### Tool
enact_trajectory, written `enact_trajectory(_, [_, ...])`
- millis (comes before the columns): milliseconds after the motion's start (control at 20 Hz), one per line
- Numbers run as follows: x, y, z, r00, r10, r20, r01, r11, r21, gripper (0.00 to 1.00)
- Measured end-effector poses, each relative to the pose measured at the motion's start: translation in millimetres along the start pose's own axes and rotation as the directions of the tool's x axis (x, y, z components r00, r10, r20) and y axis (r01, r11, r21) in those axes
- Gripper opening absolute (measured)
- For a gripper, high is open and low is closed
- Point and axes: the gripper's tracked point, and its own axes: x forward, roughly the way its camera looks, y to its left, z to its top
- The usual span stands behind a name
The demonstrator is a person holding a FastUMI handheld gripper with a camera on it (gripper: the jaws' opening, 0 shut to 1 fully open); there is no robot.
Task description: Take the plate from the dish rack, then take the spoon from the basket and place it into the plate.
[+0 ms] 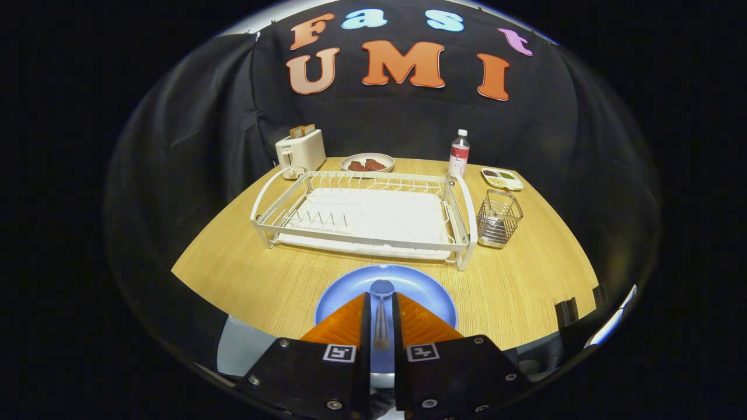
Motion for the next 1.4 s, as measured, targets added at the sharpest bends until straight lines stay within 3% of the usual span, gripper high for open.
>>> enact_trajectory(50, [0.3,0.5,-0.2,1.000,0.000,-0.003,0.000,1.000,0.008,0.17])
enact_trajectory(150, [0.6,-3.3,1.6,1.000,-0.011,-0.003,0.011,1.000,0.022,0.30])
enact_trajectory(400, [-6.2,-20.8,20.1,0.999,-0.047,0.016,0.046,0.998,0.052,0.92])
enact_trajectory(450, [-8.8,-25.4,27.1,0.998,-0.055,0.033,0.054,0.997,0.054,0.96])
enact_trajectory(850, [-24.7,-70.9,82.3,0.980,-0.138,0.145,0.132,0.990,0.054,0.98])
enact_trajectory(1400, [-46.1,-118.6,174.0,0.930,-0.174,0.323,0.158,0.985,0.073,0.97])
